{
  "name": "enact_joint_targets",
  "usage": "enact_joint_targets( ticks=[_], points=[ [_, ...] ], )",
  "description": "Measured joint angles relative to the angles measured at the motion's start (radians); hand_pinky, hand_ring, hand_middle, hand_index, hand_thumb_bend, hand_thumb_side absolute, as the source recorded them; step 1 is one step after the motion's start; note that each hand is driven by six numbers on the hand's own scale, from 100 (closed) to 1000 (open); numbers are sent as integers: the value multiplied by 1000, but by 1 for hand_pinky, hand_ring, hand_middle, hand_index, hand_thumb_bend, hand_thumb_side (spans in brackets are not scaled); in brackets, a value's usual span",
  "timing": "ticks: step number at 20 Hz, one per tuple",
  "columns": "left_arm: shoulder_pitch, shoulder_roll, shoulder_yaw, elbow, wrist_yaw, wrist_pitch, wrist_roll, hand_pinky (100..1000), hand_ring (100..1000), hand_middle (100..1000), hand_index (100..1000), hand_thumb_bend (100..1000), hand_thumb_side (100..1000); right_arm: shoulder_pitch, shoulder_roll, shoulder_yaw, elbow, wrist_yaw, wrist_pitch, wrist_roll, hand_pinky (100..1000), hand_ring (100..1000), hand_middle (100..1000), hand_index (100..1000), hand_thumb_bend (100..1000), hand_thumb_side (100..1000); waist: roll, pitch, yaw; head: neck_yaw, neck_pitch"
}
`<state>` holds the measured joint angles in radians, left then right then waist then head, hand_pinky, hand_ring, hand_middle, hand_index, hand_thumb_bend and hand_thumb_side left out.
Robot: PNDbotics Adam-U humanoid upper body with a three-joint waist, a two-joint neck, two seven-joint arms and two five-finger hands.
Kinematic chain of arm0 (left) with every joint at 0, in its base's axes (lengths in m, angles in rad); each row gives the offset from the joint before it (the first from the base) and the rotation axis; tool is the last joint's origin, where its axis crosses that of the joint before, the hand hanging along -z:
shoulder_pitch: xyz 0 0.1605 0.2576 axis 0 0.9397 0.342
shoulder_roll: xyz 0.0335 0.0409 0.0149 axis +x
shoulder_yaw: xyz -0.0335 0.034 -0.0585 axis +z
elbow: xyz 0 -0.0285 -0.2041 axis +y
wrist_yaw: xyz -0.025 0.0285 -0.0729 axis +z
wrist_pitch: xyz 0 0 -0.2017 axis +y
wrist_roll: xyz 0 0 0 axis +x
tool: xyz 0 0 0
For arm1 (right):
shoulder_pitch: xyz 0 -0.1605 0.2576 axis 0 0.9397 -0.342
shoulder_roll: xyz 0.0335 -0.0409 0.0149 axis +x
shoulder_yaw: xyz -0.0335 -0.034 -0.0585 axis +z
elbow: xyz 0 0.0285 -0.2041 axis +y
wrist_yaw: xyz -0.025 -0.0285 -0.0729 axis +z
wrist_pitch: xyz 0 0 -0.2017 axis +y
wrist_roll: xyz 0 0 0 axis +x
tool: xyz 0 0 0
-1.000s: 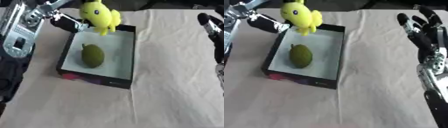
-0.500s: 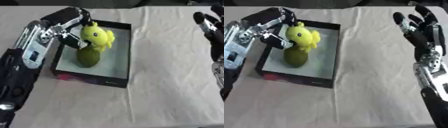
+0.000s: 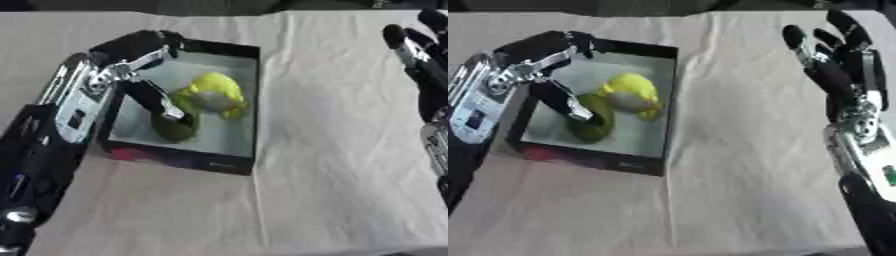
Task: Pick up objects on the table and place them in the box.
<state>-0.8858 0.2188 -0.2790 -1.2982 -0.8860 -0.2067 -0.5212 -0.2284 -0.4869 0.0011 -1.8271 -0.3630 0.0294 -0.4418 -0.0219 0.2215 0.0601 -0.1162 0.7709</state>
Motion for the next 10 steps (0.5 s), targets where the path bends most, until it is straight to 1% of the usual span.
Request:
enact_joint_targets(
  ticks=[1, 5, 7, 10],
  points=[
    [0, 0, 5, -6, 0, 6, 6, 878, 766, 808, 921, 829, 496, 0, 0, 0, 0, 0, 0, 0, 934, 868, 903, 853, 721, 324, 0, 0, 2, 0, 0],
    [0, 19, 30, -66, 30, 35, 40, 868, 745, 791, 879, 724, 494, 2, 0, 0, 0, 0, 0, 0, 933, 867, 903, 853, 721, 328, 0, -5, 9, -2, 0],
    [2, 49, 51, -123, 65, 61, 69, 862, 731, 782, 867, 684, 482, 7, 0, 0, 0, 0, -1, -1, 933, 867, 903, 853, 722, 330, -1, -10, 16, -6, 0],
    [17, 113, 94, -231, 150, 117, 123, 856, 715, 774, 858, 655, 454, 12, -1, -1, 0, 0, -2, -2, 933, 867, 903, 853, 721, 333, 0, -15, 27, -16, 0]
  ],
)
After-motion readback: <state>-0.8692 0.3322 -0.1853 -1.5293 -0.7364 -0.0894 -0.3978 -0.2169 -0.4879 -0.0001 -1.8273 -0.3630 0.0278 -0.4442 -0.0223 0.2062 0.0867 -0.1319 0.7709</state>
